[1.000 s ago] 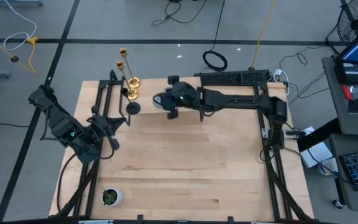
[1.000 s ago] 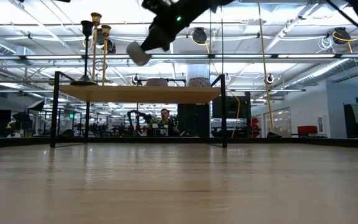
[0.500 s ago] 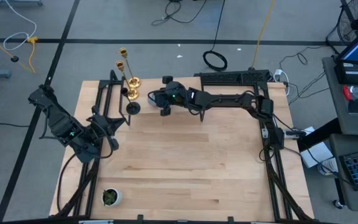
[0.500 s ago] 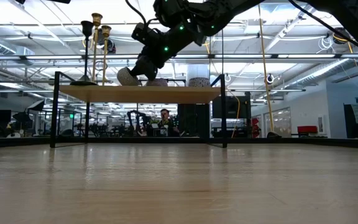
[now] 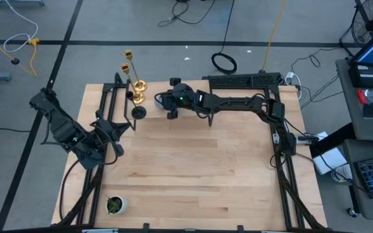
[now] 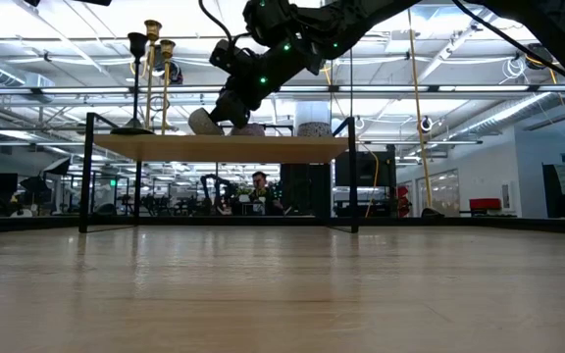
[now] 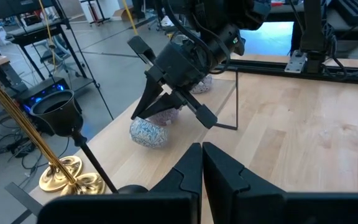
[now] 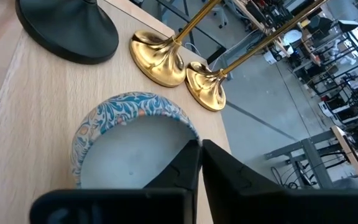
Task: Pick & Place candle stick holders
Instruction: Put the blue white candle bottle on the shelf
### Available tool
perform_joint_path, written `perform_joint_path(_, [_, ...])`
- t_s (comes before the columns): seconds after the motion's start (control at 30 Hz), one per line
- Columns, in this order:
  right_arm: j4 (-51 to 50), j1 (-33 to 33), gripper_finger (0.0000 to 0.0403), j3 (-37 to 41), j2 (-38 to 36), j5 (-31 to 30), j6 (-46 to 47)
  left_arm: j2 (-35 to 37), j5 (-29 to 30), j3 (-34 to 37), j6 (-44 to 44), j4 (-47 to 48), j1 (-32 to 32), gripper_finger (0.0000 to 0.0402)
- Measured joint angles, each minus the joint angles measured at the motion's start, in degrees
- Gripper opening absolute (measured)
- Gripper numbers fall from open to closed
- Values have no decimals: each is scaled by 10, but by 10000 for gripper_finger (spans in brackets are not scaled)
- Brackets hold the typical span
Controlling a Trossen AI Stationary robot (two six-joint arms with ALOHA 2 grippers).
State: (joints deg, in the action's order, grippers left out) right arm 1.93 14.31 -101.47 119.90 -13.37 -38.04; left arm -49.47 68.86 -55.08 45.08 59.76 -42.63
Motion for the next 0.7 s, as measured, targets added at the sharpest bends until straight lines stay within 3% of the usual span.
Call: perform_joint_path(0.7, [4,1,24,0,0,0,16,0,0,0,7,0,0,19])
